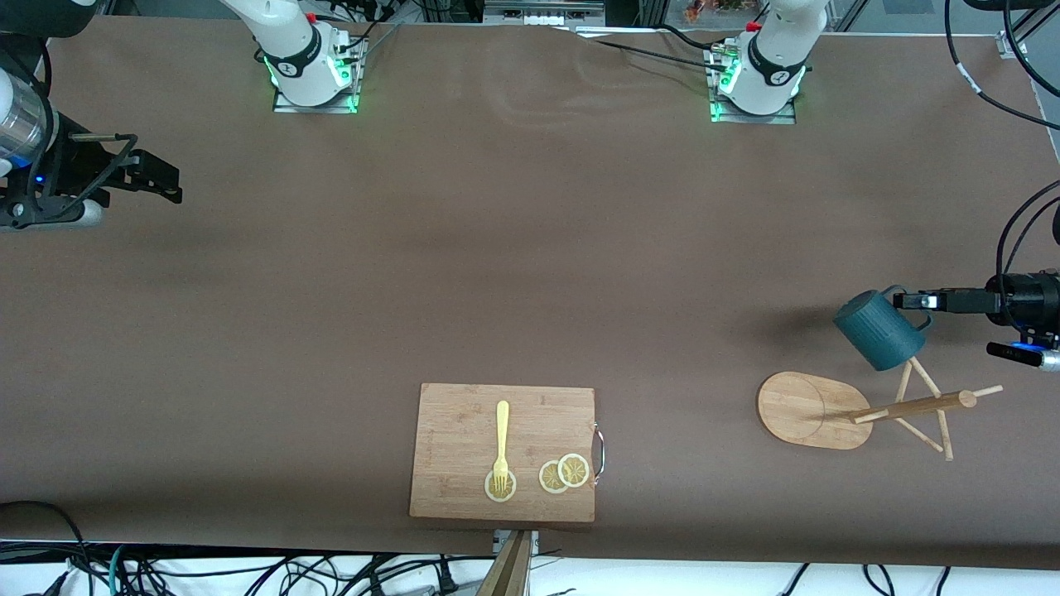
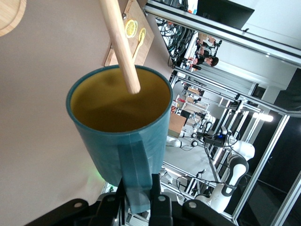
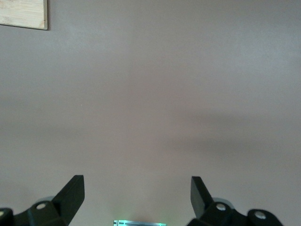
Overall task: Pass cup and hang on rack
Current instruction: 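Carry the mug to the wooden rack and hook it on a peg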
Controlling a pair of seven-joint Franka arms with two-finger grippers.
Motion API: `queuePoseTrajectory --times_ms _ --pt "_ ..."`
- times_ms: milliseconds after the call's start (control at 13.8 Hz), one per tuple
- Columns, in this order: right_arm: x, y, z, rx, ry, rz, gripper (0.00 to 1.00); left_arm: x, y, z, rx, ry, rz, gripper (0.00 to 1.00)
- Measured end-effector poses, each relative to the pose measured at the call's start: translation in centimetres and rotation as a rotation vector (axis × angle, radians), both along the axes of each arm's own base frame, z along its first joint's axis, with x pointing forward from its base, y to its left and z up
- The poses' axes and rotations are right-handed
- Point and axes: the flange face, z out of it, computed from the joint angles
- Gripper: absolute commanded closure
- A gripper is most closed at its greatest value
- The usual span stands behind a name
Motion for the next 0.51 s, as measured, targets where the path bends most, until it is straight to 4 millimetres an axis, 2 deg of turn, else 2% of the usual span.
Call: queuePoseTrajectory --times_ms 217,507 --pt "0.0 0.0 0.0 0.000 0.000 0.000 0.00 0.5 1.5 -0.3 0.011 0.021 0.014 0.91" --pt "0.0 0.0 0.0 0.000 0.000 0.000 0.00 0.9 3.4 -1.8 0.008 0.024 0.029 0.91"
